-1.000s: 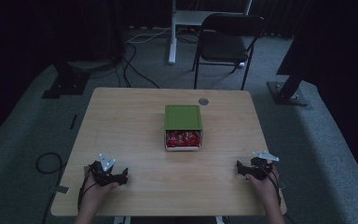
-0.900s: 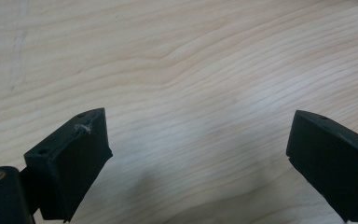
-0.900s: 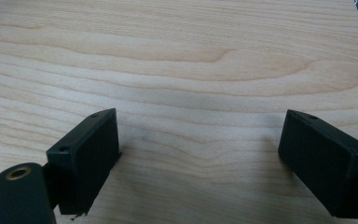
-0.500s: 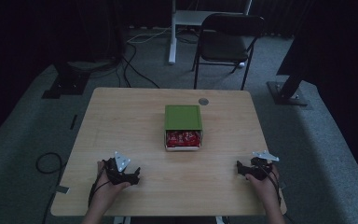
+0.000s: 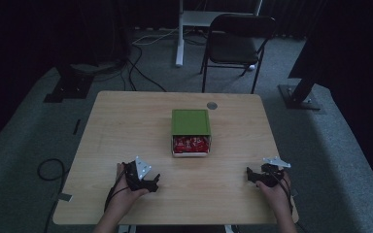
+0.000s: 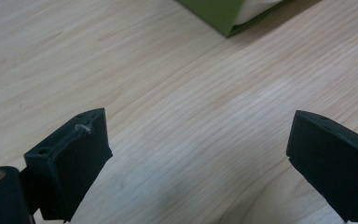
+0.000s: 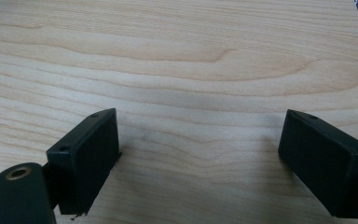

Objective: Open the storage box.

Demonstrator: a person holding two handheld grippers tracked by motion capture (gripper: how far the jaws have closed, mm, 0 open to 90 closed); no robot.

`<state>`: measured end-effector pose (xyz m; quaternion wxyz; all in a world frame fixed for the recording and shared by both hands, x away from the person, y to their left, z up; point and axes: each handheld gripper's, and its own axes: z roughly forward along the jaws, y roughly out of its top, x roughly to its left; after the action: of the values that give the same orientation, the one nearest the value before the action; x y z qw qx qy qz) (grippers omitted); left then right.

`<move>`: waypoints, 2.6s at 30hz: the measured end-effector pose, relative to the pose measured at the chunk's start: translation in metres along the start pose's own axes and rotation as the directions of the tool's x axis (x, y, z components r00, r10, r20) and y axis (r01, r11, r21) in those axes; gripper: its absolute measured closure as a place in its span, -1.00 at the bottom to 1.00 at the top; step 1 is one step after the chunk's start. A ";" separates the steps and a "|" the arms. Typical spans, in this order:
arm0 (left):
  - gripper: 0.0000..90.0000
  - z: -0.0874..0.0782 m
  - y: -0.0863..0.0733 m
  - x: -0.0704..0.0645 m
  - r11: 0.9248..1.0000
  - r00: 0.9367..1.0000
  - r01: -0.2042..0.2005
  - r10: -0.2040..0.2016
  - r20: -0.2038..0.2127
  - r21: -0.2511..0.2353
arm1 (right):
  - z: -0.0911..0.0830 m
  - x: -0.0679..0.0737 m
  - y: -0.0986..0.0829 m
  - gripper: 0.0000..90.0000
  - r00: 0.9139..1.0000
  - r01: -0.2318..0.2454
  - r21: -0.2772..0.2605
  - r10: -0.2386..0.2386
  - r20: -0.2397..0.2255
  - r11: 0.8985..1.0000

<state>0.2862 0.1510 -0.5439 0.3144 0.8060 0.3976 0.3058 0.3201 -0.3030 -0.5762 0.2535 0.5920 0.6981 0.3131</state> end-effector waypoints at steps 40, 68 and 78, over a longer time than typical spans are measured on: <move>-0.85 0.021 0.055 -0.065 0.926 0.927 -0.371 0.374 0.041 -0.066 | 0.000 0.000 0.000 -0.74 1.000 -0.001 0.001 0.001 0.000 1.000; -0.69 0.035 0.075 -0.094 0.750 0.752 -0.658 0.659 -0.013 -0.072 | 0.000 0.000 0.000 -0.74 1.000 -0.001 0.000 0.001 0.000 1.000; -0.61 0.046 0.078 -0.093 0.680 0.680 -0.733 0.732 -0.027 -0.016 | 0.000 0.000 0.000 -0.74 1.000 -0.001 0.000 0.001 0.000 1.000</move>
<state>0.3095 0.0230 -0.5364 0.1724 0.8908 0.0413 0.4184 0.3201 -0.3030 -0.5762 0.2534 0.5923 0.6979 0.3131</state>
